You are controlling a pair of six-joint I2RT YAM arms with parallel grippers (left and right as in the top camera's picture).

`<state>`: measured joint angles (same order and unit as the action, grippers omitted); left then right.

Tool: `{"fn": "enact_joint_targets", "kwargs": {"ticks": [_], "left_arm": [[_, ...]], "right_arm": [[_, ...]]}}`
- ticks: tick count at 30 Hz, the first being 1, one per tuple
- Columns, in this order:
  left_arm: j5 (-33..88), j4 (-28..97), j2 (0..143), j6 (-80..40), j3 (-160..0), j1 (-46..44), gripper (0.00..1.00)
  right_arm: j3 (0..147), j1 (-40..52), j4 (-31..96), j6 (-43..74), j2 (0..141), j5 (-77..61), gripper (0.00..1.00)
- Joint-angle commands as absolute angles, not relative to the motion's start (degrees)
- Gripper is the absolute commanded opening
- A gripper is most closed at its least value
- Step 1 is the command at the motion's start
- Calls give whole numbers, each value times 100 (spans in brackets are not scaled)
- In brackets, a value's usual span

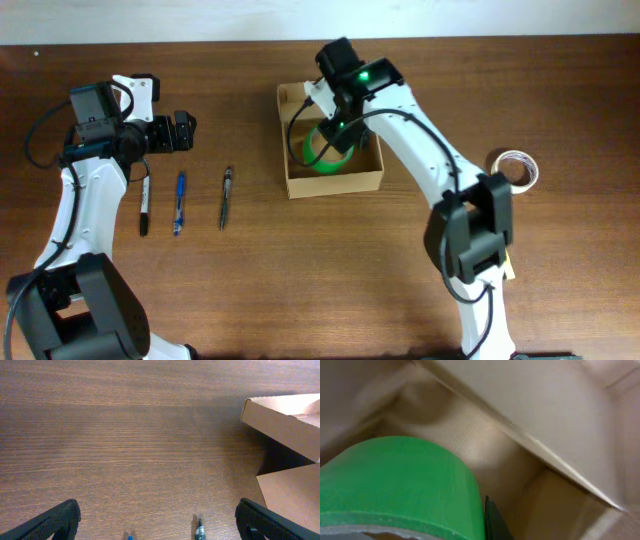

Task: Pack container
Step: 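Carry green tape roll into the box and release it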

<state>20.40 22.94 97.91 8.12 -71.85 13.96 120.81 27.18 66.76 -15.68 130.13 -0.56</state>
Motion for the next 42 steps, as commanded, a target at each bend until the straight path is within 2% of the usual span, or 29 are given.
{"fn": "enact_joint_targets", "kwargs": {"ticks": [1, 14, 31, 32, 33, 34, 35, 42], "left_arm": [[2121, 2285, 9835, 908, -7242, 1415, 99], [2123, 2283, 9835, 908, -7242, 1415, 99], [2123, 2285, 9835, 908, -7242, 1415, 99], [2123, 2285, 9835, 908, -7242, 1415, 99], [2123, 2285, 9835, 906, -7242, 1415, 99], [2123, 2285, 9835, 908, -7242, 1415, 99], [2123, 2285, 9835, 908, -7242, 1415, 99], [2123, 2285, 9835, 908, -7242, 1415, 99]], "right_arm": [[12092, 2816, 6672, -1627, 13161, -346, 4], [12092, 3009, 6082, -1603, 13351, -244, 4], [12086, 2998, 5911, -1455, 13640, -189, 4], [12086, 2998, 5909, -1455, 13640, -187, 8], [12086, 2998, 5913, -1455, 13640, -187, 24], [12086, 2998, 5931, -1455, 13640, -187, 46], [12088, 3000, 5940, -1452, 13638, -189, 50], [12403, 3000, 6420, -1455, 13410, -189, 47]]}}
